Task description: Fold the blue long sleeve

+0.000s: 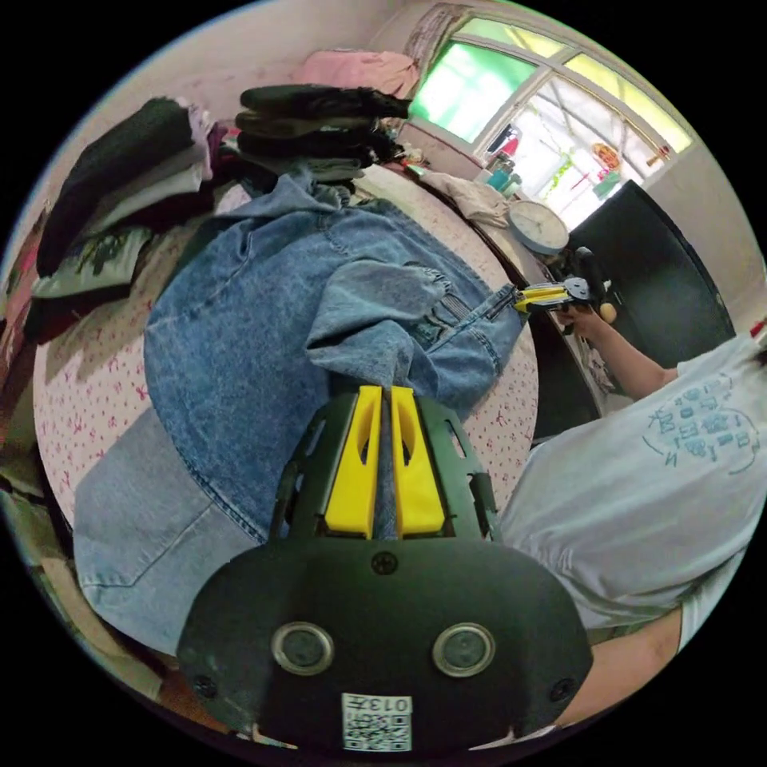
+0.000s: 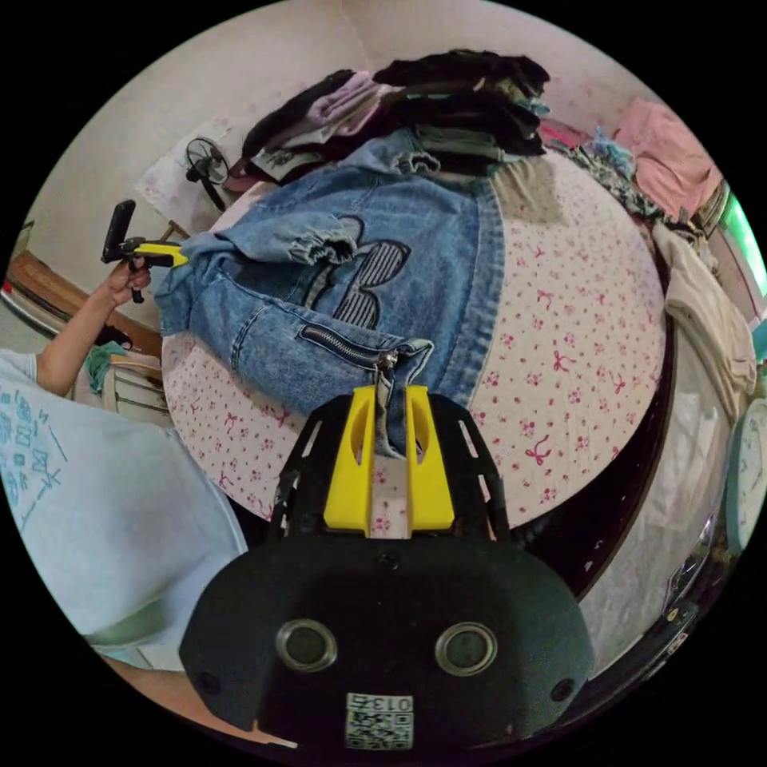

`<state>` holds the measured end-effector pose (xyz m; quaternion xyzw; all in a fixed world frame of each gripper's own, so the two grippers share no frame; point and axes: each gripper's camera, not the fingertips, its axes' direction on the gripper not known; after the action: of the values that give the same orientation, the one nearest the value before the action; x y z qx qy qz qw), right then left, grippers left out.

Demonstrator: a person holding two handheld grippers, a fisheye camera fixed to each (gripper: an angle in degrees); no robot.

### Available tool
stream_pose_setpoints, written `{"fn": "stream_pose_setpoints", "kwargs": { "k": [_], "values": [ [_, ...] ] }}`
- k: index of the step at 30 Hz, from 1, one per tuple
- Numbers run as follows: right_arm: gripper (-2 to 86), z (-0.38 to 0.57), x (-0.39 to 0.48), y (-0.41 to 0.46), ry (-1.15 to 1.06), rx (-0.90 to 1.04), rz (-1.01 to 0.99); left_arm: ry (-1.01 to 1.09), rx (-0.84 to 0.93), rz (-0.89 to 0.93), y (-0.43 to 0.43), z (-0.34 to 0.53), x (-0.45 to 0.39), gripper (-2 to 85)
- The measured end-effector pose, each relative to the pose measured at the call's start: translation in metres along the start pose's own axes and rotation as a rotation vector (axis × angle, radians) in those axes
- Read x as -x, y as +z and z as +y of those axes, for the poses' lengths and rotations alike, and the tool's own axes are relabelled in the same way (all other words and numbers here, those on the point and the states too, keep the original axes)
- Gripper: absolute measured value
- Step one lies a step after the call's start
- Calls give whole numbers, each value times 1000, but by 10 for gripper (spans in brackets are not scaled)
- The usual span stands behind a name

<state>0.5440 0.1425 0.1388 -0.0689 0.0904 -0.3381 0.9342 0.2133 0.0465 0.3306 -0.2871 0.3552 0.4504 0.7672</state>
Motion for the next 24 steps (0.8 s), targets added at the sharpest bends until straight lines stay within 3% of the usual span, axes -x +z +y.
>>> {"fn": "stream_pose_setpoints", "kwargs": {
  "k": [4,9,14,17,20,22,24],
  "values": [
    [71,-4,-8,-13,55,-166,51,-65,-47,-34,1,-7,19,17],
    [80,-16,-31,52,196,6,100,-365,28,22,44,13,65,38],
    [73,17,-47,17,298,-122,128,-515,-170,8,-16,79,79,53],
    [89,43,-58,5,358,-144,51,-422,-201,8,-48,114,57,71],
    [102,58,-52,9,354,-146,-2,-303,-43,-78,-36,126,14,94],
    [109,59,-47,19,349,-122,-17,-185,85,-215,-5,122,-23,104],
    [118,55,-43,29,357,-117,-46,-135,88,-336,13,116,-41,111]
  ]
}}
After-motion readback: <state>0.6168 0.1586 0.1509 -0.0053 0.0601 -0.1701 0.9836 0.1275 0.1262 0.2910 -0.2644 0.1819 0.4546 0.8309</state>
